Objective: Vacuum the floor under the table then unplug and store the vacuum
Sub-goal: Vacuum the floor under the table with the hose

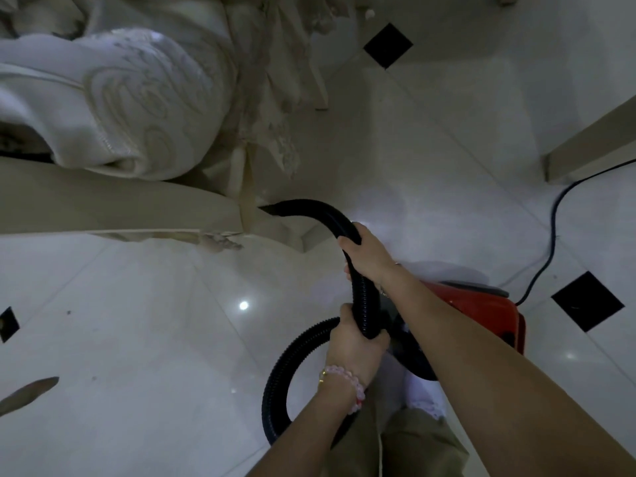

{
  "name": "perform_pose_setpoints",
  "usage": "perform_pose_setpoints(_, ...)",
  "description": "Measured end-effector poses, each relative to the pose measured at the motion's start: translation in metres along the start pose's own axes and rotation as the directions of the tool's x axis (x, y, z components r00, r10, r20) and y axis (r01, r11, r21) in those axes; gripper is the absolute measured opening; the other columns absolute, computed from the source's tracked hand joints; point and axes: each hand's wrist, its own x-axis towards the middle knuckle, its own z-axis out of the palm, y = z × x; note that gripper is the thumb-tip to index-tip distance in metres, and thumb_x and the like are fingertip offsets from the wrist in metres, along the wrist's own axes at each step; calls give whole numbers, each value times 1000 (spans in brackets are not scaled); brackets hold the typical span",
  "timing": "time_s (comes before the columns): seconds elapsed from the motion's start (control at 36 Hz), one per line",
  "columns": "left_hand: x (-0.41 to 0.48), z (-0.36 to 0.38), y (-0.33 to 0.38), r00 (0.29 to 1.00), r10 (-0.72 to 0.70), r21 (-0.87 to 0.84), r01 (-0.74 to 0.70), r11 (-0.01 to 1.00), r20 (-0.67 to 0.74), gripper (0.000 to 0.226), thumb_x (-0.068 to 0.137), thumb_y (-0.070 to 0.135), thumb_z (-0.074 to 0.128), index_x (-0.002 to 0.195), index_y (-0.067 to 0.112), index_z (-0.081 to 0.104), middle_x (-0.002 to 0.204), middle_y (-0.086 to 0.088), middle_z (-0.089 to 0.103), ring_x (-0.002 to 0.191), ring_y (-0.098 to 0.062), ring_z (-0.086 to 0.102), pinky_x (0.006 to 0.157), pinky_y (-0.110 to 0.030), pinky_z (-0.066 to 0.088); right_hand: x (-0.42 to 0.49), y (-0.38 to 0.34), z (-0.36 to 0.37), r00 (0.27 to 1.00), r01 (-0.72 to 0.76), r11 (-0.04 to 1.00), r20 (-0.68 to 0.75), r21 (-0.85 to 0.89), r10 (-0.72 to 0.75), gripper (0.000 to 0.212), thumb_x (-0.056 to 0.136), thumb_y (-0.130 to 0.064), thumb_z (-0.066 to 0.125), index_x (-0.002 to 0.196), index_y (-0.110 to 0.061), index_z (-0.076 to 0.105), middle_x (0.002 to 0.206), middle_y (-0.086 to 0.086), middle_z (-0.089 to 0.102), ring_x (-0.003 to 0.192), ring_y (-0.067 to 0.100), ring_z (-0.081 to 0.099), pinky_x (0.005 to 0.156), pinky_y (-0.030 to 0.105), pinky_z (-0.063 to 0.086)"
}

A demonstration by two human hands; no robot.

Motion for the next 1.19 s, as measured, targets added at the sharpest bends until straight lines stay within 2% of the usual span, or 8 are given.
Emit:
perform_pose_setpoints(0.08, 5, -6, -4, 1000, 9, 23, -9, 1000, -2, 23, 81, 19, 64, 82, 28, 43, 71, 11, 57, 62, 0, 54, 48, -4, 40, 3, 1, 5, 999, 14, 1000, -33, 7, -14, 26, 100, -24, 43, 125, -17, 45, 71, 6, 48, 53, 17, 48, 48, 29, 48)
perform_pose_setpoints(0.42, 22, -8, -3, 1000, 24, 49, -24, 999, 5, 24, 81, 20, 65, 98, 22, 47, 73, 11, 57, 61, -1, 55, 51, -10, 46, 14, 0, 1, 990, 50, 999, -135, 20, -47, 33, 101, -23, 41, 133, -17, 40, 78, 4, 50, 54, 17, 49, 53, 33, 51)
perform_pose_setpoints(0.5, 33, -5, 3, 999, 42, 63, -44, 997, 24, 29, 81, 17, 64, 106, 18, 49, 74, 9, 57, 63, -6, 56, 57, -20, 50, 21, -4, -8, 977, 78, 997, -199, 2, -76, 38, 101, -26, 41, 138, -21, 37, 81, 3, 54, 58, 19, 52, 69, 45, 56)
perform_pose_setpoints(0.75, 56, 16, 27, 990, 123, 127, -130, 983, 64, 20, 82, 17, 59, 98, 20, 47, 68, 11, 53, 55, -2, 52, 46, -11, 43, 35, -11, -46, 923, 56, 998, -380, -36, -65, 48, 100, -29, 42, 146, -21, 29, 108, 12, 58, 88, 35, 60, 88, 55, 53)
perform_pose_setpoints(0.92, 61, 31, 41, 983, 165, 148, -176, 973, 83, 25, 80, 14, 59, 104, 15, 51, 69, 8, 54, 59, -10, 53, 55, -23, 47, 34, -12, -72, 880, 81, 997, -470, 2, -70, 52, 101, -31, 41, 149, -20, 25, 96, 8, 55, 61, 20, 55, 77, 51, 57)
perform_pose_setpoints(1.0, 70, 36, 47, 971, 203, 166, -222, 961, 122, 30, 80, 16, 59, 108, 15, 50, 71, 11, 52, 62, -10, 54, 56, -20, 46, 39, -12, -86, 859, 104, 995, -505, 13, -83, 51, 101, -32, 41, 148, -21, 26, 92, 6, 55, 57, 18, 54, 74, 50, 58)
perform_pose_setpoints(1.08, 84, 42, 54, 964, 215, 161, -239, 958, 156, 31, 80, 19, 61, 109, 17, 49, 72, 14, 51, 59, 0, 50, 45, -6, 38, 49, -16, -99, 852, 123, 992, -513, 3, -104, 50, 100, -31, 42, 148, -21, 27, 94, 7, 56, 56, 17, 54, 70, 44, 57)
perform_pose_setpoints(1.19, 101, 49, 60, 965, 207, 138, -230, 963, 161, 33, 80, 18, 59, 112, 17, 49, 73, 12, 52, 59, 0, 50, 46, -8, 39, 64, -20, -107, 834, 153, 988, -535, -19, -139, 47, 100, -30, 42, 145, -22, 31, 83, 3, 56, 54, 18, 54, 68, 44, 57)
